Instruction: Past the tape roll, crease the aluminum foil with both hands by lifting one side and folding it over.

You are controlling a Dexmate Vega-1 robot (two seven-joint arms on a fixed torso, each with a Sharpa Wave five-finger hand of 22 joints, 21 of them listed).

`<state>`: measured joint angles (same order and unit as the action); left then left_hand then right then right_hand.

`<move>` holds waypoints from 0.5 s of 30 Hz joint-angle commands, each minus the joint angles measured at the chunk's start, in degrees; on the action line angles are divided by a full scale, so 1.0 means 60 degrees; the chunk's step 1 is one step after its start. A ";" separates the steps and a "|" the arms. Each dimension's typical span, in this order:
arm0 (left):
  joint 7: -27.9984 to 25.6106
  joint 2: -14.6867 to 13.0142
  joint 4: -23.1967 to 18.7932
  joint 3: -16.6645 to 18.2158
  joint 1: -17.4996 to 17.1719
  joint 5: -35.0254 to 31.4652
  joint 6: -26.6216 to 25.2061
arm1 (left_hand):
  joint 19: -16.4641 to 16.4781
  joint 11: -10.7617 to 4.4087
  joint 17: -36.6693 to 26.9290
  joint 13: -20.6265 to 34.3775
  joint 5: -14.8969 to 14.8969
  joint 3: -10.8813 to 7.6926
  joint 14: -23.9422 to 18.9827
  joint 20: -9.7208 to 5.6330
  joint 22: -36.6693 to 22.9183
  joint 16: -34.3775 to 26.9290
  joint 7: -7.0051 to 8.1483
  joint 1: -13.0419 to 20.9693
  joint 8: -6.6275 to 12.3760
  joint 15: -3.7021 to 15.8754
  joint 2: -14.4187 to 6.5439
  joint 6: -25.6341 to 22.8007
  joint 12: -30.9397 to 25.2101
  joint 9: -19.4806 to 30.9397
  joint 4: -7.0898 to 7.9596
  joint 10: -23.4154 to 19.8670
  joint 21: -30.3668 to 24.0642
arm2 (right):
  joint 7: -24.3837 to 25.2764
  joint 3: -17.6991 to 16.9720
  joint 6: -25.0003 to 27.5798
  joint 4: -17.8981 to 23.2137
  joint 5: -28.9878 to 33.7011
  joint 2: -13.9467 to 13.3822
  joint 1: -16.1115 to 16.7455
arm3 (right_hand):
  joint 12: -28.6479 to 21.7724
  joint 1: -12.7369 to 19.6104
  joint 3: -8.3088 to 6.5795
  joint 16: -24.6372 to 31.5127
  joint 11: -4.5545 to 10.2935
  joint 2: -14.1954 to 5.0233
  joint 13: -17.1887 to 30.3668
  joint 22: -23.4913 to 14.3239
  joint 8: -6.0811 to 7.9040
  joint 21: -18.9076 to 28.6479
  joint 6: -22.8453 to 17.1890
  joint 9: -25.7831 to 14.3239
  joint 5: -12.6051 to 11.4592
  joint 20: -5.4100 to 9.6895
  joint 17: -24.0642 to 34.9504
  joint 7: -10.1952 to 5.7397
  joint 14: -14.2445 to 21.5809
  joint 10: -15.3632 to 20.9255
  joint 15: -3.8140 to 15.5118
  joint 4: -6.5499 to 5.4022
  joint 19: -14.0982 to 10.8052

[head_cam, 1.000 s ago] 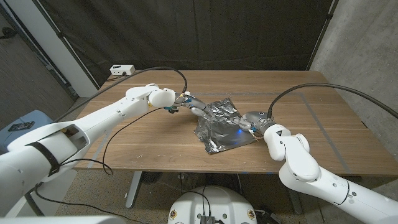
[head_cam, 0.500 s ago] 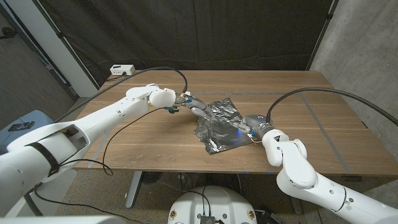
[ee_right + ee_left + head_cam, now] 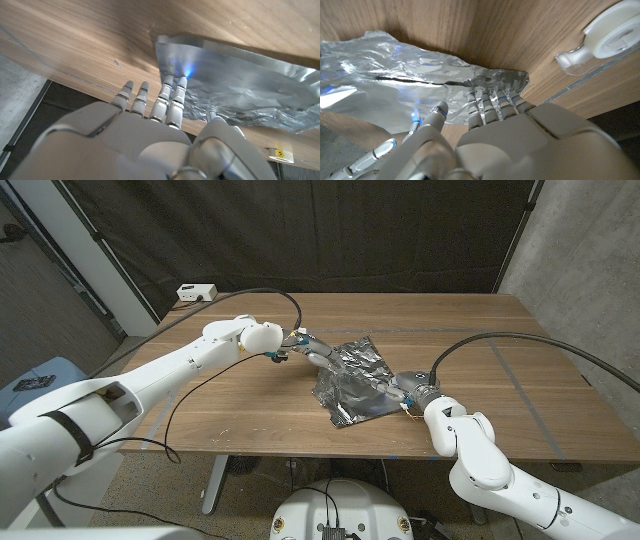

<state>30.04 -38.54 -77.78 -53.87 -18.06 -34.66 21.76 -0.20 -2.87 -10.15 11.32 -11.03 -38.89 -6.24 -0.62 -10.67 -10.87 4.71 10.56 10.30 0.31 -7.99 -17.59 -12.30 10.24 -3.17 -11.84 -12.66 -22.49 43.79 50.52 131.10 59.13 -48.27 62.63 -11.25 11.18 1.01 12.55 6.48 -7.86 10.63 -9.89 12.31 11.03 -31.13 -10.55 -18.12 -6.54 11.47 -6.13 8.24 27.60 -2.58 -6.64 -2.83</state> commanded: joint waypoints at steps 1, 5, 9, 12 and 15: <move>0.0073 -0.0064 -0.0100 0.0060 -0.0050 0.0010 -0.0030 | 0.0050 -0.0022 -0.0005 0.0044 0.0023 -0.0060 -0.0062 0.0021 -0.0017 0.0040 -0.0060 -0.0065 0.0059 -0.0057 0.0017 -0.0020 -0.0043 0.0028 0.0004 -0.0072 0.0031 | 0.0604 -0.0242 -0.0560 -0.0462 -0.0623 -0.0205 0.0201 | -0.0018 0.0102 -0.0029 0.0056 -0.0012 0.0022 0.0036 0.0010 -0.0027 0.0036 -0.0050 -0.0010 -0.0014 0.0089 -0.0003 -0.0059 0.0093 -0.0003 0.0005 -0.0030 0.0007; 0.0049 -0.0059 -0.0063 0.0068 -0.0048 0.0009 -0.0009 | 0.0052 -0.0036 -0.0005 0.0044 0.0023 -0.0064 -0.0069 0.0023 -0.0017 0.0038 -0.0051 -0.0066 0.0056 -0.0055 0.0016 -0.0013 -0.0040 0.0028 0.0003 -0.0066 0.0031 | 0.0710 -0.0225 -0.0570 -0.0453 -0.0649 -0.0227 0.0167 | -0.0017 0.0098 -0.0033 0.0053 0.0051 0.0021 0.0036 0.0011 -0.0033 0.0036 -0.0050 -0.0011 -0.0012 0.0098 -0.0002 -0.0067 0.0095 0.0011 0.0015 -0.0034 -0.0005; 0.0012 -0.0043 0.0002 0.0062 -0.0031 0.0002 0.0044 | 0.0054 -0.0044 -0.0004 0.0044 0.0023 -0.0065 -0.0067 0.0022 -0.0017 0.0039 -0.0055 -0.0067 0.0054 -0.0064 0.0018 -0.0005 -0.0039 0.0028 0.0001 -0.0065 0.0031 | 0.0716 -0.0211 -0.0548 -0.0348 -0.0615 -0.0264 0.0128 | -0.0011 0.0097 -0.0037 0.0056 0.0055 0.0020 0.0037 0.0011 -0.0032 0.0041 -0.0068 -0.0012 -0.0010 0.0116 -0.0001 -0.0084 0.0111 0.0012 0.0023 -0.0037 -0.0027; -0.0030 -0.0031 0.0052 0.0062 -0.0016 -0.0008 0.0078 | 0.0055 -0.0036 -0.0005 0.0044 0.0024 -0.0066 -0.0069 0.0020 -0.0017 0.0038 -0.0058 -0.0070 0.0054 -0.0054 0.0019 -0.0003 -0.0040 0.0028 0.0002 -0.0069 0.0032 | 0.0682 -0.0195 -0.0502 -0.0234 -0.0538 -0.0285 0.0107 | -0.0012 0.0097 -0.0040 0.0054 0.0041 0.0020 0.0037 0.0012 -0.0036 0.0041 -0.0069 -0.0012 -0.0009 0.0120 -0.0001 -0.0084 0.0115 0.0025 0.0035 -0.0039 -0.0036; -0.0025 -0.0026 0.0092 0.0058 0.0002 0.0005 0.0114 | 0.0056 -0.0036 -0.0005 0.0045 0.0024 -0.0067 -0.0072 0.0020 -0.0017 0.0037 -0.0068 -0.0072 0.0055 -0.0058 0.0020 -0.0006 -0.0038 0.0028 0.0002 -0.0065 0.0032 | 0.0612 -0.0184 -0.0463 -0.0083 -0.0436 -0.0322 0.0100 | -0.0007 0.0098 -0.0043 0.0053 0.0051 0.0020 0.0037 0.0012 -0.0041 0.0040 -0.0065 -0.0012 -0.0008 0.0129 -0.0001 -0.0084 0.0118 0.0021 0.0036 -0.0039 -0.0040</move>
<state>30.26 -38.78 -78.03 -53.58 -18.25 -34.67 21.77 -0.20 -2.87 -10.15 11.34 -11.03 -38.89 -6.24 -0.62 -10.67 -10.87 4.61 10.56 10.40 0.31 -7.99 -17.28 -12.29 10.29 -3.17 -11.83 -12.66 -19.02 42.54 47.88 129.04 56.23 -49.63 63.51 -11.25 11.18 1.02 12.55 6.48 -7.86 10.63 -9.89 12.15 11.03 -31.33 -10.69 -18.12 -6.13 11.47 -6.35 8.54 27.60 -2.27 -6.64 -3.02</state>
